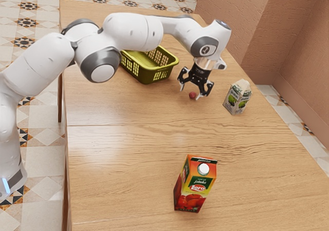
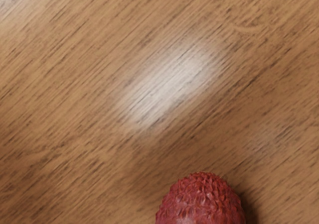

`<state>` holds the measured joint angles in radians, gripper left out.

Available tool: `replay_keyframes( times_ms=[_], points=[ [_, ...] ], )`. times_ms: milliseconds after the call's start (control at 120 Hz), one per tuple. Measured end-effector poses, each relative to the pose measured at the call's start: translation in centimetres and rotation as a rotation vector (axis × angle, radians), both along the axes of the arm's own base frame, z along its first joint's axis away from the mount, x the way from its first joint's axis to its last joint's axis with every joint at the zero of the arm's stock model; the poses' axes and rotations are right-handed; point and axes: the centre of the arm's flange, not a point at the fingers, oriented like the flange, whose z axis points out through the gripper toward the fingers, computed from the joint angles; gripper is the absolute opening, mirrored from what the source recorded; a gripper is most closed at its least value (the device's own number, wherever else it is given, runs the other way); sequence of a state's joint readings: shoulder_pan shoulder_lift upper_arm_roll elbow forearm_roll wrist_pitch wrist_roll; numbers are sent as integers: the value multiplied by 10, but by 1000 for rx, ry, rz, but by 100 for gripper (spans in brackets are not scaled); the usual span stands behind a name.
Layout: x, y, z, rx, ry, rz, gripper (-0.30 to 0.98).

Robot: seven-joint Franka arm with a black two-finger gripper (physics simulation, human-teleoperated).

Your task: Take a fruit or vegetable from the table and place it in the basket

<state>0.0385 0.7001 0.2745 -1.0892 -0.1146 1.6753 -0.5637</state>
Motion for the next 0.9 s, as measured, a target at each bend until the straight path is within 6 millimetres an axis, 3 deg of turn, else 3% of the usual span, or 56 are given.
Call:
replay_keyframes(
  times_ms=[442,708,900],
  points=[
    [0,0,-1,-1,0,-10,39],
    [0,2,-1,-2,1,-18,19],
    [-1,2,4,-1,-1,-22,17]
  ],
)
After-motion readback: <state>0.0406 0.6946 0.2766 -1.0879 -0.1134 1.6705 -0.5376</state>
